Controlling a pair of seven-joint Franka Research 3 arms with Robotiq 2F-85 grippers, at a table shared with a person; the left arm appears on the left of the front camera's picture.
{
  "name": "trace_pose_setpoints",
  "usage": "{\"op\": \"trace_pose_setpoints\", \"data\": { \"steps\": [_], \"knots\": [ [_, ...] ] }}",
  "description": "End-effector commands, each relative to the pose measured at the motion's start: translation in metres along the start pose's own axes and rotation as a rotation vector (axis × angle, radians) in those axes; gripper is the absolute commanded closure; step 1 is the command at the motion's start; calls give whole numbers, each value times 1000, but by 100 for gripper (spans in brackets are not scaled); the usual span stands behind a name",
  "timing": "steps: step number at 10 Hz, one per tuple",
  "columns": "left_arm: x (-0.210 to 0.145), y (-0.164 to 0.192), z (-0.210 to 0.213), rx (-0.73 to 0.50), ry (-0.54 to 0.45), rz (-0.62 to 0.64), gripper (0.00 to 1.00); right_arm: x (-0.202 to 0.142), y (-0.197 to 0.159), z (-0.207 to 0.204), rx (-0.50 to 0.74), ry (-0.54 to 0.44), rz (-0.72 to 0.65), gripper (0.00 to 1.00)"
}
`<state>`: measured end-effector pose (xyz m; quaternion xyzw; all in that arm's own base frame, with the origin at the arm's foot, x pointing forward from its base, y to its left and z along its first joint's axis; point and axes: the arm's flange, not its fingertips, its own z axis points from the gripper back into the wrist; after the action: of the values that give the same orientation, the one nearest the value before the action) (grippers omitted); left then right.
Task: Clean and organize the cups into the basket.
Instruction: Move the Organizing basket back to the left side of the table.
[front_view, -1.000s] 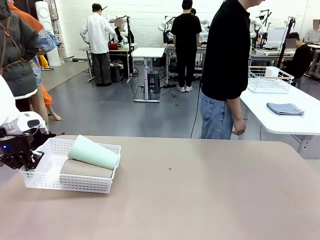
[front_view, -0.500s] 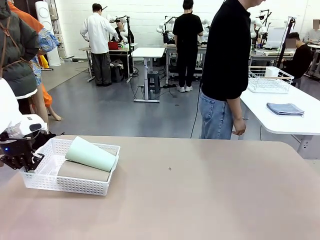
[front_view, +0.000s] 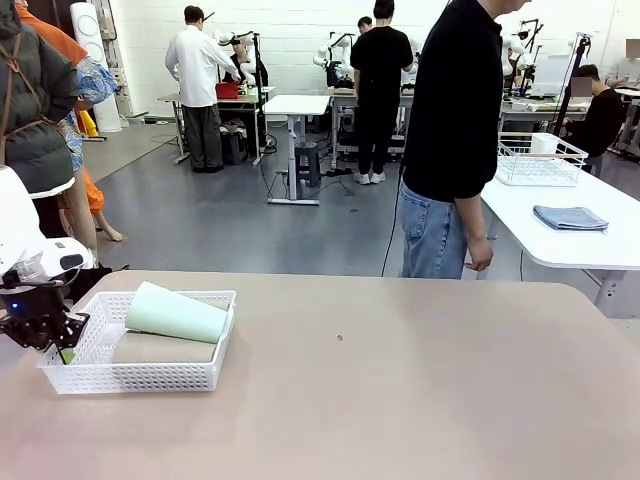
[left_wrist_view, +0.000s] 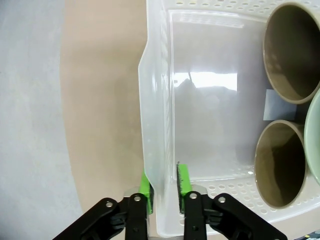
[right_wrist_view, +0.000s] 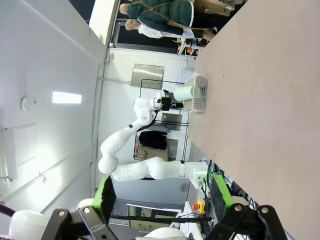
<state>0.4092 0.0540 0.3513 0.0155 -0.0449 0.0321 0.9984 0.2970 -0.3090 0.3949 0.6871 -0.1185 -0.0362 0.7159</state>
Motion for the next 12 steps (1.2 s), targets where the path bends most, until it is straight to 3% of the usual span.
{"op": "trace_pose_setpoints", "data": {
  "steps": [1, 2, 3, 5, 12],
  "knots": [
    [3, 3, 7, 0, -29, 17, 0, -1, 0, 1, 1, -2, -2, 0],
    [3, 4, 8, 4, -32, 19, 0, -1, 0, 1, 1, -2, -2, 0],
    [3, 3, 9, 6, -33, 22, 17, -1, 0, 1, 1, -2, -2, 0],
    [2, 4, 10, 8, -34, 20, 0, -1, 0, 1, 1, -2, -2, 0],
    [6, 2, 15, 21, -44, 14, 0, -1, 0, 1, 1, -2, -2, 0]
  ]
}}
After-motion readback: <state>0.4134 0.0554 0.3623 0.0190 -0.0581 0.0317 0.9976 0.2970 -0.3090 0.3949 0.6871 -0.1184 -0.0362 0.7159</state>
